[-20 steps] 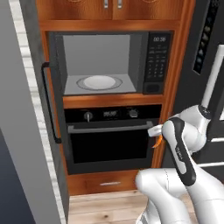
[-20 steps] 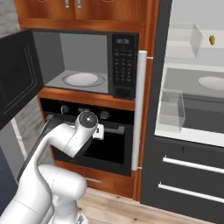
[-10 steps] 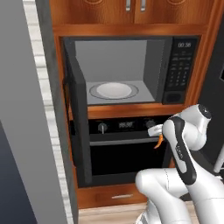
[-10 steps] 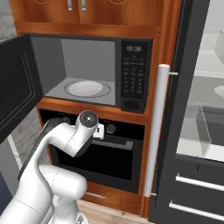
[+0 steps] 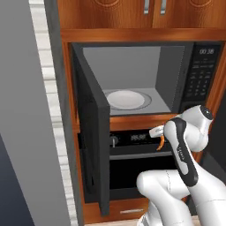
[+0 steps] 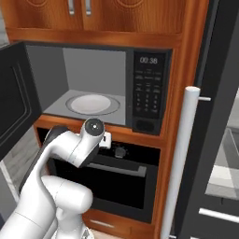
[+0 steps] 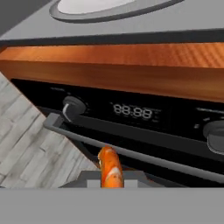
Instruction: Transport the shrimp from the fridge to the microwave and turn on the microwave.
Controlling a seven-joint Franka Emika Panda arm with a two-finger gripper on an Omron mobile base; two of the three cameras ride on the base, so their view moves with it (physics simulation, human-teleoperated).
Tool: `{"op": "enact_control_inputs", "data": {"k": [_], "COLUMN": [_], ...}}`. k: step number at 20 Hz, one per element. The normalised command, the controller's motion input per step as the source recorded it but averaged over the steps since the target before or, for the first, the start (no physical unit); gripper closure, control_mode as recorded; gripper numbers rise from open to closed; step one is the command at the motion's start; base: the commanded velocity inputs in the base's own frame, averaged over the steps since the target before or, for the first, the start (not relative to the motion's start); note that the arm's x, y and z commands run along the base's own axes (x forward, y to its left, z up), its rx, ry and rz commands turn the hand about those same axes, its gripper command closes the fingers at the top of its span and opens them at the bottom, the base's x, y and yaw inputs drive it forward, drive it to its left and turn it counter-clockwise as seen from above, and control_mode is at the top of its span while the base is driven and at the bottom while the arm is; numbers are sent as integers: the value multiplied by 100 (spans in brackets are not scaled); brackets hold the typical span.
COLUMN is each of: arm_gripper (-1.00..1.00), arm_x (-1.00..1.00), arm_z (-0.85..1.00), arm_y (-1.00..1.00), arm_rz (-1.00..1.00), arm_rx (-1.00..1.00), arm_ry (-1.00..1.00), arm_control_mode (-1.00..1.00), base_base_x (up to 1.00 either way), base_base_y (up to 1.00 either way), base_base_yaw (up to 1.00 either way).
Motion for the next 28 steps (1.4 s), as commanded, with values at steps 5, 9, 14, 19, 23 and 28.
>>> {"op": "enact_control_inputs", "data": {"k": [5, 9, 14, 19, 23, 28], "arm_gripper": [100, 100, 100, 100, 100, 100], "arm_x": [0, 0, 0, 0, 0, 0], "arm_z": [0, 0, 0, 0, 0, 0], "arm_y": [0, 0, 0, 0, 0, 0], "arm_rz": [0, 0, 0, 0, 0, 0], "arm_rx": [0, 0, 0, 0, 0, 0], "arm_ry": [0, 0, 0, 0, 0, 0], "arm_control_mode": [100, 100, 100, 100, 100, 100], "base_base_x": [46, 43, 45, 39, 32, 27], "base_base_y": [19, 26, 27, 27, 28, 27], "base_base_yaw": [0, 3, 8, 10, 10, 9]}}
